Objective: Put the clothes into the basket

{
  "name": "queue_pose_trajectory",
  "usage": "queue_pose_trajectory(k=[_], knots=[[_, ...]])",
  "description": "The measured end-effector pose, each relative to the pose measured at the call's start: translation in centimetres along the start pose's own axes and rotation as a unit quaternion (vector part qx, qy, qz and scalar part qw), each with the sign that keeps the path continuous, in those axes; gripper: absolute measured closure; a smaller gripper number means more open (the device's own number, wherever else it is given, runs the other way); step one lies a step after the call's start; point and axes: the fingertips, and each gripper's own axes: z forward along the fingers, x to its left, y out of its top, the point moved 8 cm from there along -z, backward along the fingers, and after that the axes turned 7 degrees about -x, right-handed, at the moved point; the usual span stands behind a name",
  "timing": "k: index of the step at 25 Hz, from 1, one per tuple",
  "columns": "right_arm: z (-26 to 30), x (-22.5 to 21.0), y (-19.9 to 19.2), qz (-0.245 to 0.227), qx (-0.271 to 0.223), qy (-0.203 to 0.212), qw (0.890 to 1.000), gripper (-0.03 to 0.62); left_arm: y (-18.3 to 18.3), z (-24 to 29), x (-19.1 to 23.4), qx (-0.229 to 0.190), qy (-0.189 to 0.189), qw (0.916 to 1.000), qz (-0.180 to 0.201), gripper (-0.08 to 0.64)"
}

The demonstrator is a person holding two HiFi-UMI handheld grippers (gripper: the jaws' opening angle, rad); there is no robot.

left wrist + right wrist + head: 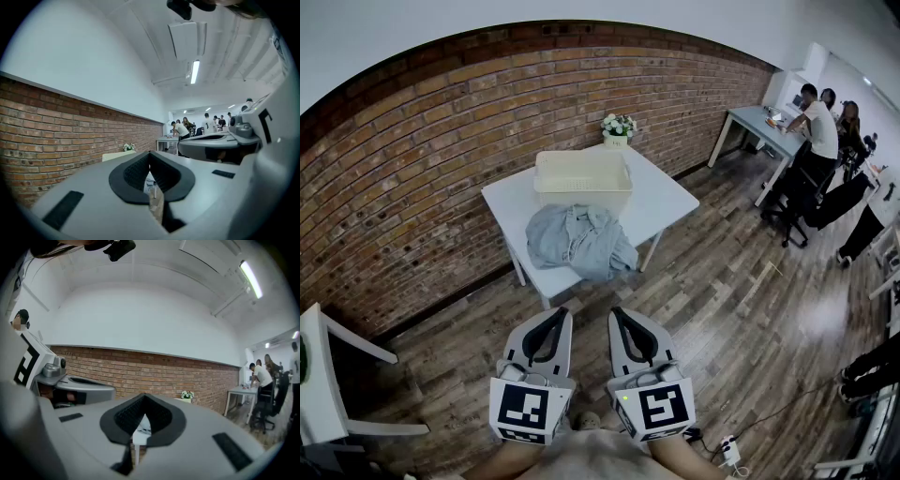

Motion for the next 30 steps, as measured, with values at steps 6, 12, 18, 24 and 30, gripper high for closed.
queue_pose_trajectory(k=[6, 12, 18, 24, 30], knots=[[-0.1, -0.9, -0.3, 0.001, 0.000, -0.001, 1.000, 0.588, 0.0, 0.6, -0.5, -0.003, 0.002, 1.0000, 0.007, 0.549], [-0.1, -1.6, -0.5, 0.002, -0.005, 0.012, 1.000, 0.586, -0.2, 1.0, -1.0, -0.006, 0.012, 0.9998, 0.013, 0.549], [-0.5, -3.0, -1.0, 0.008, -0.007, 0.012, 1.000, 0.586, -1.0, 1.0, -1.6, 0.000, 0.031, 0.9995, 0.009, 0.549], [-0.9, -3.4, -1.5, 0.018, -0.008, 0.012, 1.000, 0.586, -1.4, 0.3, -1.9, 0.004, 0.047, 0.9989, 0.007, 0.549], [-1.0, -3.2, -1.4, 0.019, -0.010, 0.018, 1.000, 0.586, -1.2, 0.1, -1.9, 0.008, 0.052, 0.9985, 0.010, 0.549]])
